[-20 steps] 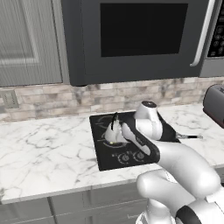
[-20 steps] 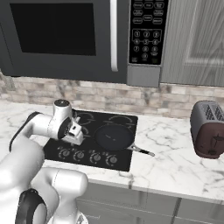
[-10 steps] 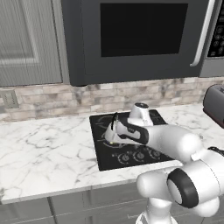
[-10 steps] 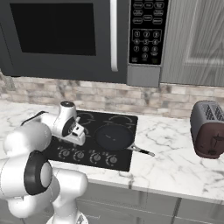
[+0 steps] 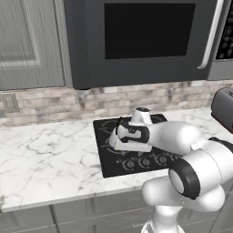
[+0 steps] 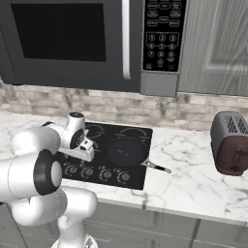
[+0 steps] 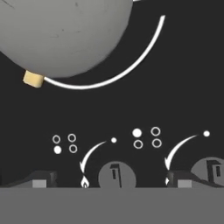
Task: Pick the kettle from the counter and place it on a stove burner. Then turn the burner on.
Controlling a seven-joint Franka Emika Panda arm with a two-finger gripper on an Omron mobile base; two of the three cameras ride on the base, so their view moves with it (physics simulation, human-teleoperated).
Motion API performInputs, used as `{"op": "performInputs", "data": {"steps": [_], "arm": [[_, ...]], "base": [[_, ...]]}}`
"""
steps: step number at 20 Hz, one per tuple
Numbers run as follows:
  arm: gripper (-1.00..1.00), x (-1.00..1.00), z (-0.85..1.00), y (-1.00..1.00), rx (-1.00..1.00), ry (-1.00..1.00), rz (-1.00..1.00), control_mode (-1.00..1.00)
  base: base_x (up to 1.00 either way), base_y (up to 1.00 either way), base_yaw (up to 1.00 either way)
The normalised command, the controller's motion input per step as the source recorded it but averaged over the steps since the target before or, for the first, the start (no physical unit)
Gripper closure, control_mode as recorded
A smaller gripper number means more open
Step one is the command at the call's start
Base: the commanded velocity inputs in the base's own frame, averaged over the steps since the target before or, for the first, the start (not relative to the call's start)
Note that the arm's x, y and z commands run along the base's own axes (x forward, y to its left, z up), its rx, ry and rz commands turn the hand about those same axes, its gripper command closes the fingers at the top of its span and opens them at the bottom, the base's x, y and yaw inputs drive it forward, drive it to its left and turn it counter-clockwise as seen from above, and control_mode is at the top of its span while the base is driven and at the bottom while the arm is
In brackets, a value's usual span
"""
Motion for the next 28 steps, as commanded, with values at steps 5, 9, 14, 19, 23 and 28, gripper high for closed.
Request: {"op": "performInputs", "data": {"steps": [5, 9, 14, 19, 23, 28], "arm": [[-1.00, 0.00, -0.19, 0.00, -0.03, 0.01, 0.00, -1.00], [-1.00, -0.01, -0.26, 0.00, -0.07, 0.02, 0.00, -1.00], [-1.00, -0.06, -0.21, 0.00, -0.07, 0.00, 0.01, -1.00], [-1.00, -0.02, -0.05, 0.00, -0.01, 0.00, 0.01, -1.00], [-1.00, 0.00, -0.03, 0.00, 0.00, 0.00, 0.00, -1.00], [-1.00, -0.22, -0.09, 0.01, 0.00, 0.00, 0.01, -1.00]], "base": [[0.00, 0.00, 0.00], [0.00, 0.00, 0.00], [0.00, 0.00, 0.00], [0.00, 0.00, 0.00], [0.00, 0.00, 0.00], [0.00, 0.00, 0.00]]}}
